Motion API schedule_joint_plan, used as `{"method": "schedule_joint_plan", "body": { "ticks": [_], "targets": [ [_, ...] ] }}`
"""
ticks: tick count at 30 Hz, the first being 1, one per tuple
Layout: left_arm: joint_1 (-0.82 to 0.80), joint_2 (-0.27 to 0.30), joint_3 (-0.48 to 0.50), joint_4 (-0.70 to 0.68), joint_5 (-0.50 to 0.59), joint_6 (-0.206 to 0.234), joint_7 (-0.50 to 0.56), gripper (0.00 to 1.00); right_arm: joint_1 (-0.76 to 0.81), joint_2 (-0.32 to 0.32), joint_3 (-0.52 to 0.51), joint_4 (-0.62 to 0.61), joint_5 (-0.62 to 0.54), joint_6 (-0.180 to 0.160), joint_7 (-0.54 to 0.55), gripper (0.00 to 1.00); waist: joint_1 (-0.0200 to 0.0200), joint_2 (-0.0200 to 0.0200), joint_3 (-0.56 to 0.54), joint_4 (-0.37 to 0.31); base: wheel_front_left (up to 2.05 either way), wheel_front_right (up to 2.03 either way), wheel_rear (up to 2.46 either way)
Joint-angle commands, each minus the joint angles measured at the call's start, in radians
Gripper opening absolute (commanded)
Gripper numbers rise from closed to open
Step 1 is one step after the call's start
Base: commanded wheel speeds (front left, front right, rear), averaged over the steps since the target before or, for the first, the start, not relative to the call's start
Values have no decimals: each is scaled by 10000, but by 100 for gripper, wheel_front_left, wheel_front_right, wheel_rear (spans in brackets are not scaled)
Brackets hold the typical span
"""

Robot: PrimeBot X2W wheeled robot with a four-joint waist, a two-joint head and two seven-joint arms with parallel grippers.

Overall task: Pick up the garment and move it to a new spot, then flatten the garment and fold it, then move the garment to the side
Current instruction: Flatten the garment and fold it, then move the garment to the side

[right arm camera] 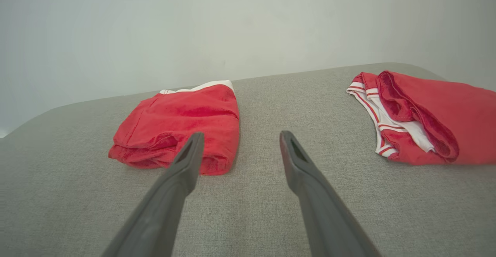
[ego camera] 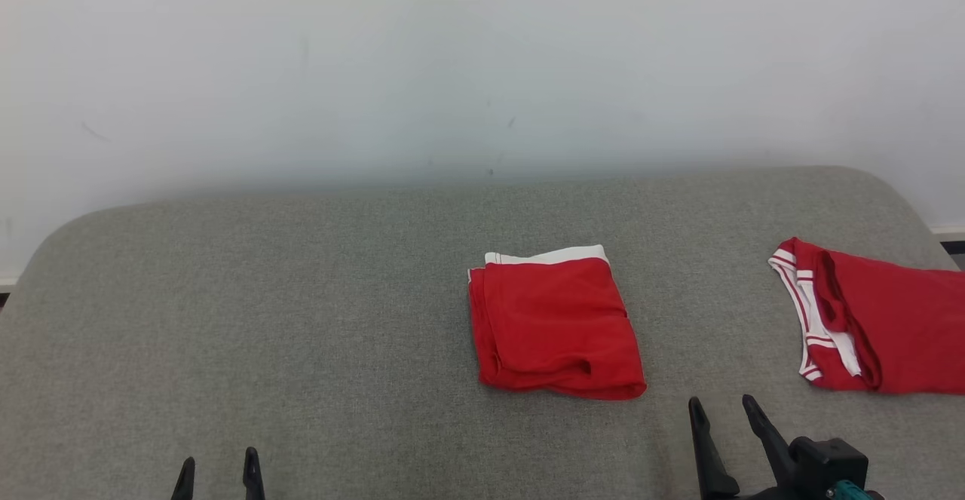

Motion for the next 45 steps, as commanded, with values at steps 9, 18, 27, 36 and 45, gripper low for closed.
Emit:
{"method": "schedule_joint_plan", "body": {
  "ticks": [9,18,27,36,45],
  "targets": [
    [198,-13,-44,29,61,1,-26,100,65,28,263,-60,69,-24,21,100,0,0,16,6,0,0,0],
    [133,-13,-105,23,60,54,-26,100,-26,29,245,-120,84,-24,63,100,0,0,97,17,0,0,0],
    [11,-14,-84,-73,79,26,-26,100,-214,-30,148,-412,99,-24,340,100,0,0,160,60,0,0,0],
    [-273,-13,-234,-22,170,-106,-26,100,-1896,-1014,-100,2,1059,-24,4503,100,0,0,331,265,0,0,0],
    [-235,-13,-448,5,171,-221,-26,100,-4973,-1167,-854,1288,452,-23,10408,100,0,0,849,695,0,0,0]
  ]
}}
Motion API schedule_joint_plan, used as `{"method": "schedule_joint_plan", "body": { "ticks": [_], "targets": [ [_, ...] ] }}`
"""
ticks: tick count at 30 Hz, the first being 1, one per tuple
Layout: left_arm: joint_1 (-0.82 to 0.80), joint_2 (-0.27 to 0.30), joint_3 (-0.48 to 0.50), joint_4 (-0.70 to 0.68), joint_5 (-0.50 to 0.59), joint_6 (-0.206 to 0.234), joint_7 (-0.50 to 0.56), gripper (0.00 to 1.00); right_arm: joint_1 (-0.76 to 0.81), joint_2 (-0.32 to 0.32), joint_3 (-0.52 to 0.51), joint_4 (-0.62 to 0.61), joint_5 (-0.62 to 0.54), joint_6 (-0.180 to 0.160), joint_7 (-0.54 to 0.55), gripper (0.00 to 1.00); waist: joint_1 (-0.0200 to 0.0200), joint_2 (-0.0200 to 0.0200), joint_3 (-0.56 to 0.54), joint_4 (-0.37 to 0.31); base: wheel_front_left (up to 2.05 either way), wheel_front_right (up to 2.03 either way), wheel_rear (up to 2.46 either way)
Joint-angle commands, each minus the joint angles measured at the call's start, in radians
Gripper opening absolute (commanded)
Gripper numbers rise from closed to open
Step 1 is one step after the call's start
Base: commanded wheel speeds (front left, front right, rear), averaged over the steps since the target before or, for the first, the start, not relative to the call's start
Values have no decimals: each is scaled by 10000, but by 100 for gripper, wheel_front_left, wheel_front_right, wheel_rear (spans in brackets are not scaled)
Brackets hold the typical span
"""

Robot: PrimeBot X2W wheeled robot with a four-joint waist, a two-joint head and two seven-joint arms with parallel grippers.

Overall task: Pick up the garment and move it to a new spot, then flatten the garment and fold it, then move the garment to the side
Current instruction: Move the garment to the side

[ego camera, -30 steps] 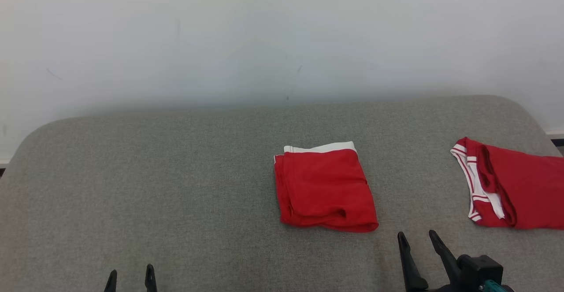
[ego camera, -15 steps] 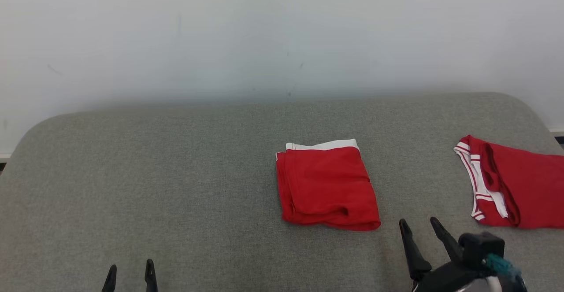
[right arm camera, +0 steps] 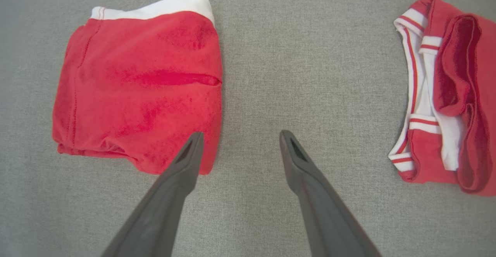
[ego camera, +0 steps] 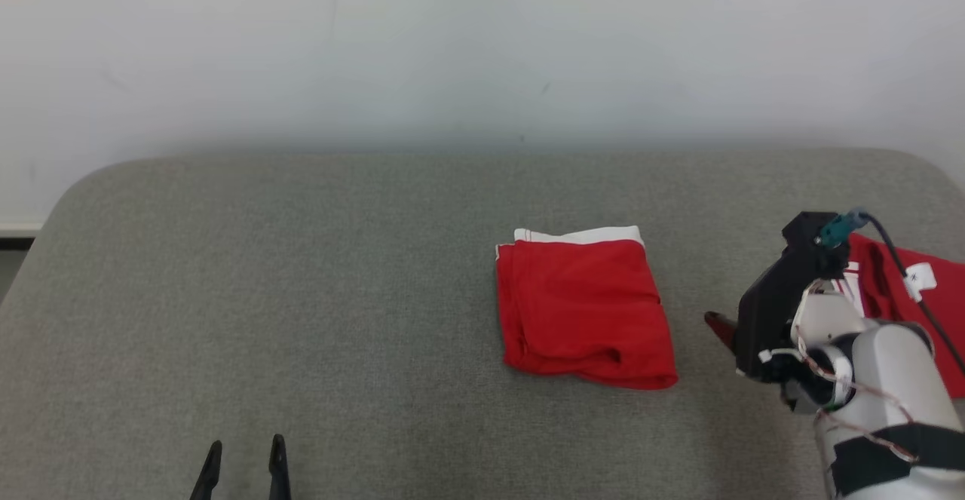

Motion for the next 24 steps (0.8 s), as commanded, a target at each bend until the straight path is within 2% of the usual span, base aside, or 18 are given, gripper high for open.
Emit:
{"method": "schedule_joint_plan", "body": {
  "ticks": [1,4,8,17,24],
  "targets": [
    [-124,-14,-70,-47,-32,-17,-26,100,-325,-10,-193,232,-265,-21,364,100,-1,-1,339,283,0,0,0],
    [-332,-8,-279,-13,-145,-20,-26,100,-962,273,-956,825,-889,-21,735,100,-1,-1,615,613,0,0,0],
    [-587,-10,-565,-10,-243,0,-26,100,-1619,486,-1500,1432,-1590,-21,409,100,-1,-1,972,988,0,0,0],
    [-942,-11,-848,6,-216,-26,-26,100,-2331,719,-1980,2631,-2557,-21,-226,100,-1,-1,1571,1451,0,0,0],
    [-1155,-12,-1028,42,-206,-53,-26,100,-2457,907,-2561,3444,-3024,-21,-379,100,-1,-1,1897,1561,0,0,0]
  ]
}}
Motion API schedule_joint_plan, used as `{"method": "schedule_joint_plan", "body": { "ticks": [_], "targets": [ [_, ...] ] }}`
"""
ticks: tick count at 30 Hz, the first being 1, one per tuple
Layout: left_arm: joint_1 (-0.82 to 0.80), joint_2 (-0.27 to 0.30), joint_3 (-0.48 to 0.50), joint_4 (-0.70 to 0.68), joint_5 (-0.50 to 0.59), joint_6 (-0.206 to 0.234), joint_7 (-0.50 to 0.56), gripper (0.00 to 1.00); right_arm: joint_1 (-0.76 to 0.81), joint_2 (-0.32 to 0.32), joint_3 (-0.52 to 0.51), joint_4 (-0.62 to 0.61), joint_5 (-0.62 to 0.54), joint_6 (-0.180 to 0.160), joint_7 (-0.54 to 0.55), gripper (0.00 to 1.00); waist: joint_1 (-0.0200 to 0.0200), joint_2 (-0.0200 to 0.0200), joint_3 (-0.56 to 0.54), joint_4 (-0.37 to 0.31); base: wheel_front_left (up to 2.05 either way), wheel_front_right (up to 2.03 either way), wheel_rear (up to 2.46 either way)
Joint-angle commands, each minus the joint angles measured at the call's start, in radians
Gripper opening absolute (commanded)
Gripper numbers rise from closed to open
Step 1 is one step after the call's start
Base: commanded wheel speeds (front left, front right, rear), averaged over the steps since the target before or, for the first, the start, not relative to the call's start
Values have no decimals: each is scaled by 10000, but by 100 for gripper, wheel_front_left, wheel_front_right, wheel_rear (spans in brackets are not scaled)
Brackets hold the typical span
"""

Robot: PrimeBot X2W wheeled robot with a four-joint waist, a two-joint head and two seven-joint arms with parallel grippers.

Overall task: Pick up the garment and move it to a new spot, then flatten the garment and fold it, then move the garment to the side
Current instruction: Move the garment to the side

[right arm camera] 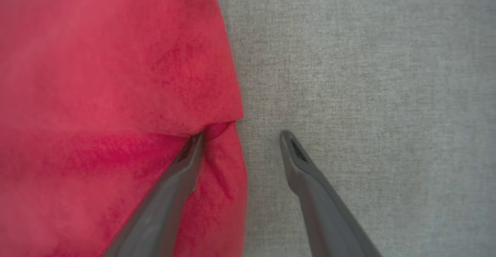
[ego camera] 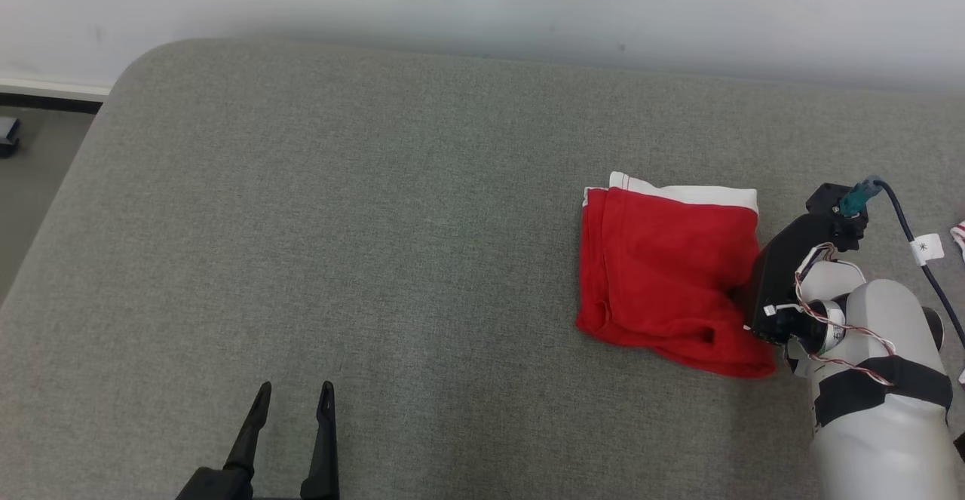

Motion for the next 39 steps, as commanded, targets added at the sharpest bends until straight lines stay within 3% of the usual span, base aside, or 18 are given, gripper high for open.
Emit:
{"method": "schedule_joint_plan", "body": {
  "ticks": [1,6,7,8,9,10,19,27,33,39],
  "targets": [
    [-142,-10,-19,4,-61,8,-26,100,-3,139,-42,257,-115,-21,3,100,-2,-1,177,60,0,0,0],
    [-305,-10,-69,53,-115,54,-26,100,89,247,-138,819,-359,-21,-31,100,-2,-1,271,-18,0,0,0],
    [-342,-10,-78,51,-124,59,-26,100,59,271,-187,912,-315,-21,-123,83,-2,-1,297,-36,0,0,0],
    [-378,-10,-82,43,-123,63,-26,100,-9,306,-244,1020,-148,-21,-210,39,-2,-1,332,-60,0,0,0],
    [-421,-8,-82,33,-126,68,-26,100,-72,350,-272,1151,37,-21,-292,33,-2,-1,362,-83,0,0,0],
    [-456,-10,-83,26,-124,74,-26,100,-129,394,-207,1258,134,-21,-388,0,-2,-1,391,-110,0,0,0],
    [-589,-8,-53,54,-168,112,-26,100,-727,28,1068,1561,72,-10,-1345,0,-2,-1,398,-344,0,0,0],
    [-312,-8,87,-75,-210,170,-26,100,-1361,-1229,3547,1277,267,-10,-1884,0,-2,-1,116,-934,0,0,0],
    [-278,-8,287,-358,-142,201,-26,100,-1814,-2264,5533,473,1472,-10,-1503,0,-2,-1,131,-1819,0,0,0],
    [-540,-7,425,-553,-15,116,-26,100,-1990,-3418,6678,-900,2766,-10,-1042,0,-2,-1,409,-2779,0,0,0]
  ]
}}
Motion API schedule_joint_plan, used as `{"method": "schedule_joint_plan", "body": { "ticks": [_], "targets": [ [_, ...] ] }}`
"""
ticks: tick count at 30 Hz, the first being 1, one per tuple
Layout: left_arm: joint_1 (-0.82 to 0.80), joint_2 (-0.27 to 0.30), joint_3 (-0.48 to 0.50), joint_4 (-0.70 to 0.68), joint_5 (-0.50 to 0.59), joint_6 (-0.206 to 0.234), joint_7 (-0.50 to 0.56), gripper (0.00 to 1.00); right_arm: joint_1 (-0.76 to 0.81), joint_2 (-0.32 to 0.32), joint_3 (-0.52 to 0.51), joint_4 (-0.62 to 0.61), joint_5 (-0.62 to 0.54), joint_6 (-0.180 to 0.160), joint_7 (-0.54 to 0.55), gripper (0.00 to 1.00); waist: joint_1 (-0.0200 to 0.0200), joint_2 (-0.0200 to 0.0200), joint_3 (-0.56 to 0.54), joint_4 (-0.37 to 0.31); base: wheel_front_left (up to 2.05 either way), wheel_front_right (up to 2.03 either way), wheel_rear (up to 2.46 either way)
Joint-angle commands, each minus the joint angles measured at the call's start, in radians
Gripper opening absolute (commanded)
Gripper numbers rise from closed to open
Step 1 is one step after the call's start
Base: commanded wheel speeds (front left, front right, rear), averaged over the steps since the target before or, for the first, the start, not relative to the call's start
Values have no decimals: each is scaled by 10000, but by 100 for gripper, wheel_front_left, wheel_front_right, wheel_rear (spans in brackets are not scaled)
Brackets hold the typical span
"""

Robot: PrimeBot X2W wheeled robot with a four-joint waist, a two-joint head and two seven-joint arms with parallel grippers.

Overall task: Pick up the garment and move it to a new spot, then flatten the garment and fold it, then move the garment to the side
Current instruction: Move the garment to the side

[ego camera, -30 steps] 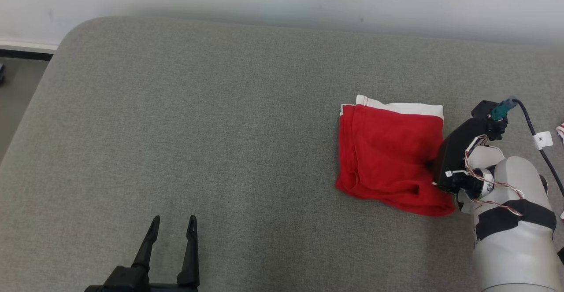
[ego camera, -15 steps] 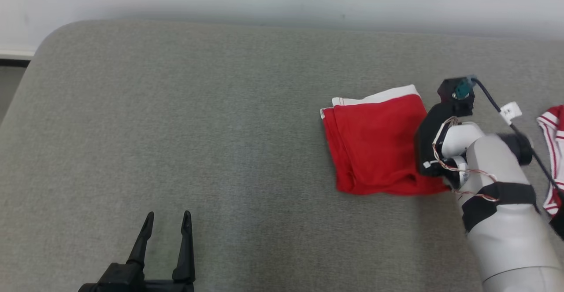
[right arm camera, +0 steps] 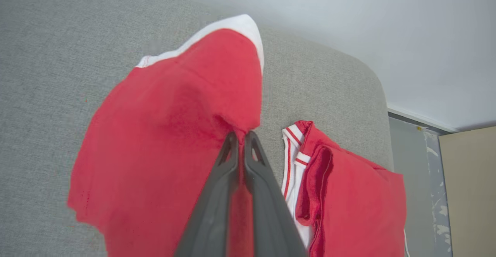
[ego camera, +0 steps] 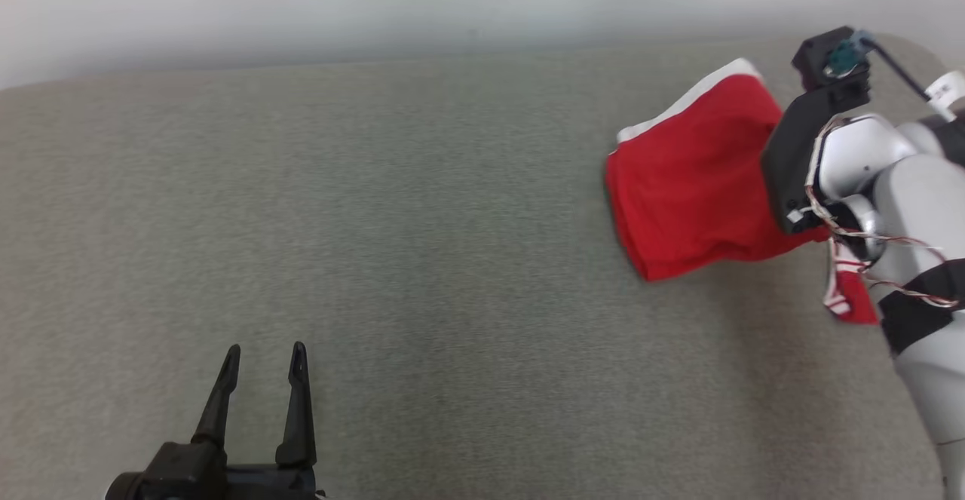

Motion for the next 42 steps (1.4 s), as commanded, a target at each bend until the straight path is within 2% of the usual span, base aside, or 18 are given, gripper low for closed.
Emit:
{"method": "schedule_joint_plan", "body": {
  "ticks": [1,9,14,22,25,31,32,35,38,42],
  "targets": [
    [-107,4,48,-43,53,-3,-26,100,-80,-123,100,-203,122,3,47,0,-1,-1,246,-748,0,0,0],
    [-437,107,79,-15,362,-180,-26,100,54,-1425,448,-978,494,3,-90,0,-1,-1,754,-1578,0,0,0],
    [-649,192,43,6,458,-268,-26,100,184,-2313,375,-939,643,3,-307,0,-1,-1,1031,-1657,0,0,0],
    [-673,391,-81,25,564,-366,-26,100,606,-3403,198,-389,-42,2,-881,0,-1,-1,1291,-1451,0,0,0],
    [-724,416,-138,24,554,-393,-26,100,759,-3455,18,-112,-241,3,-1088,0,-1,-1,1361,-1322,0,0,0],
    [-858,435,-290,33,568,-442,-26,100,1051,-3533,-1150,537,-1467,2,-2438,0,-1,-1,1514,-957,0,0,0],
    [-860,435,-293,45,573,-436,-26,100,1116,-3489,-1301,578,-1732,2,-2623,40,-1,-1,1511,-934,0,0,0],
    [-822,410,-313,91,599,-408,-26,100,1294,-3357,-1891,645,-2422,2,-3232,100,-1,-1,1419,-862,0,0,0],
    [-713,358,-306,98,608,-360,-26,100,1439,-3017,-2562,571,-2773,2,-3796,100,-1,-1,1213,-833,0,0,0],
    [-503,240,-226,-113,351,-378,-26,100,1836,-2286,-3338,219,-2596,2,-4628,100,-1,-1,783,-801,0,0,0]
  ]
}}
